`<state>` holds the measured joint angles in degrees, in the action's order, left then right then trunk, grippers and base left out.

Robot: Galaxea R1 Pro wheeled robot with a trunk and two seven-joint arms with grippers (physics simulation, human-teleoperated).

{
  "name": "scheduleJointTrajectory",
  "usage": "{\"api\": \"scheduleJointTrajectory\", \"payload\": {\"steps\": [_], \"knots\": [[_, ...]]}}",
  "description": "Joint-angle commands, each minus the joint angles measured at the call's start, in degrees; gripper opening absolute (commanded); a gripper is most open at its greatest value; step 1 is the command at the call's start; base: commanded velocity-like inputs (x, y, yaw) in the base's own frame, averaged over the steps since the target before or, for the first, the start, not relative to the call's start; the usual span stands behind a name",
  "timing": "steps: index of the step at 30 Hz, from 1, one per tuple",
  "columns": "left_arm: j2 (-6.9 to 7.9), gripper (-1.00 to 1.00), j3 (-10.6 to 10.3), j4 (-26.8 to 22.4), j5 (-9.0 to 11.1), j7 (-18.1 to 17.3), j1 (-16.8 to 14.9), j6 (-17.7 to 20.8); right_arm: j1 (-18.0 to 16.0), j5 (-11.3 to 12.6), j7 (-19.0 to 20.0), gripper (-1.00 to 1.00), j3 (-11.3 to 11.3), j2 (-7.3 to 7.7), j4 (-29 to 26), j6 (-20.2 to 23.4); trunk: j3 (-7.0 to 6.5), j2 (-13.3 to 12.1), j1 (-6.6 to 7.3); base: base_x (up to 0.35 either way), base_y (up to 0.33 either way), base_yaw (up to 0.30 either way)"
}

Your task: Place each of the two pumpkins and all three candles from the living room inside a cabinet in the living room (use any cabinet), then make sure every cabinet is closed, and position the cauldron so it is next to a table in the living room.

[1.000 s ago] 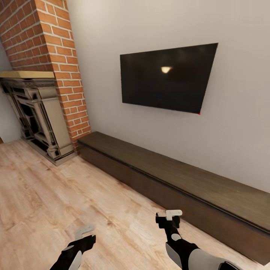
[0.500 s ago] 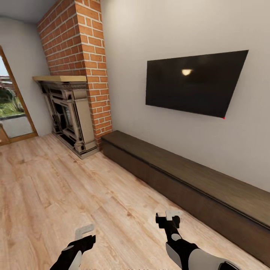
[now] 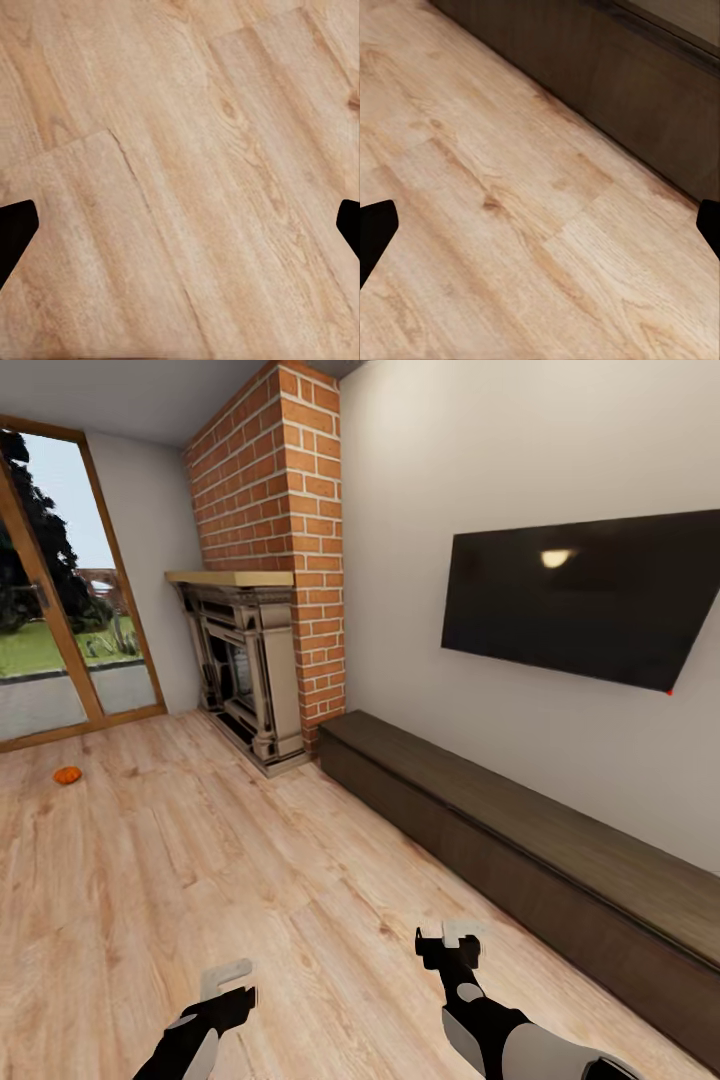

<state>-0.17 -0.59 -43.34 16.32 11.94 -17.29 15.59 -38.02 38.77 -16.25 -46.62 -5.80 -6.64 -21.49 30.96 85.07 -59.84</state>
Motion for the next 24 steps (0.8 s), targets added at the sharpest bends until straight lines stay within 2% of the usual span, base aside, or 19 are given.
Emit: {"api": "scheduleJointTrajectory", "payload": {"steps": [1, 24], "knots": [[0.0, 1.0, 0.0, -0.1, 0.5, 0.4, 0.0, 0.2, 0.0, 0.4, -0.3, 1.0, -0.5, 0.0, 0.0, -0.1, -0.17, -0.4, 0.23, -0.017, 0.015, 0.271], [-0.02, 1.0, -0.2, -0.1, 0.3, 0.9, 0.0, 0.1, 0.0, 0.3, -0.3, 1.0, -0.5, 0.0, 0.0, -0.1, -5.21, -9.6, 5.28, -0.001, 0.001, 0.27]]}}
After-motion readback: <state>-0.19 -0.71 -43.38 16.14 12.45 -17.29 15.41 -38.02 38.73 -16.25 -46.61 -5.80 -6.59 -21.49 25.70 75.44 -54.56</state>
